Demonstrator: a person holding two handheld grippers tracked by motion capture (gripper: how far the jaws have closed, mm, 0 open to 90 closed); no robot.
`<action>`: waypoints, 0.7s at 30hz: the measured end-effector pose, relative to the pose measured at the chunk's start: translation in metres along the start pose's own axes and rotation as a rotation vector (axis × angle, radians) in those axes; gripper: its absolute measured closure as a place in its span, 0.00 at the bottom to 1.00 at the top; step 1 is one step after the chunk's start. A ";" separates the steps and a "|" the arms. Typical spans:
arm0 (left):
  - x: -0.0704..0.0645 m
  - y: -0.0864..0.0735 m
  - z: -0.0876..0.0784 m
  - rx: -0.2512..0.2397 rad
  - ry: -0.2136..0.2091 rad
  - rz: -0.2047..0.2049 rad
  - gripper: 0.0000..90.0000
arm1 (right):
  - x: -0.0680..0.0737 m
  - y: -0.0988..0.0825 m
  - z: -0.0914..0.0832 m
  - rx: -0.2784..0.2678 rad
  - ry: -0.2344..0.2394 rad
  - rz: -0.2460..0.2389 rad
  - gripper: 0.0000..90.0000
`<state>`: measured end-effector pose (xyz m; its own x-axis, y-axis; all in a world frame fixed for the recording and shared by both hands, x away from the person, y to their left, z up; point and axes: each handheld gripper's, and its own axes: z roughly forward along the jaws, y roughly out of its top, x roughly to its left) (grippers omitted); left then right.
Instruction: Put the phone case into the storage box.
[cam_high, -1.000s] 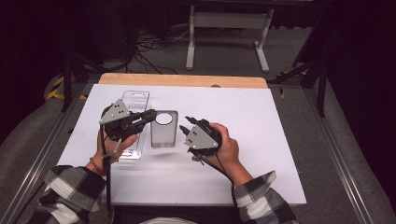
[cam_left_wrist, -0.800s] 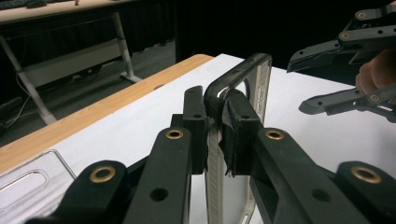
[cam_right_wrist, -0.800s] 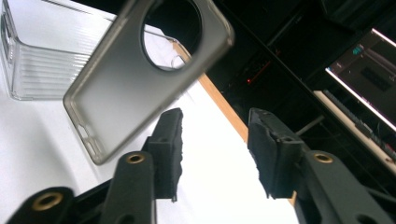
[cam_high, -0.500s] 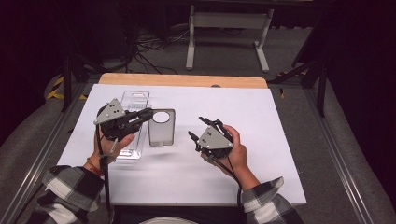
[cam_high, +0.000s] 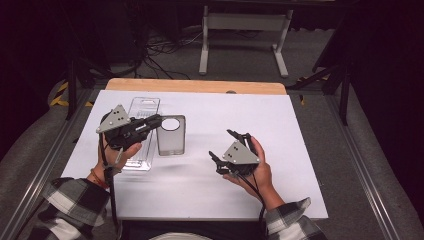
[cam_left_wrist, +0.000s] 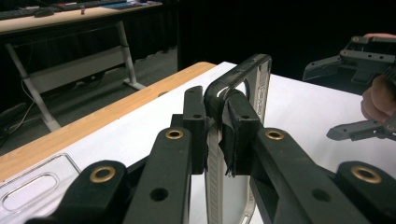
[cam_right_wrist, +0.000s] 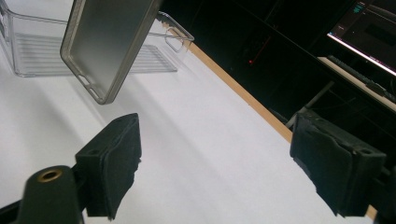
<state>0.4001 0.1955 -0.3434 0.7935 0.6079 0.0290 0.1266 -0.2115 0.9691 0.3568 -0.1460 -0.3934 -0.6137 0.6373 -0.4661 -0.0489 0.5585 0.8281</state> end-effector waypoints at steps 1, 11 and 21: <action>0.000 0.000 0.000 -0.003 0.001 -0.001 0.90 | 0.001 -0.002 0.000 0.002 -0.017 0.013 0.17; 0.001 0.002 -0.005 -0.028 0.006 0.011 0.90 | 0.013 -0.030 -0.006 0.037 0.030 0.151 0.15; 0.006 0.008 -0.017 -0.062 0.013 0.015 0.90 | 0.014 -0.042 -0.021 0.057 0.026 0.194 0.05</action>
<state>0.3957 0.2100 -0.3316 0.7875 0.6146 0.0467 0.0769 -0.1731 0.9819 0.3336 -0.1719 -0.4286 -0.6274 0.7225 -0.2905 0.1162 0.4558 0.8825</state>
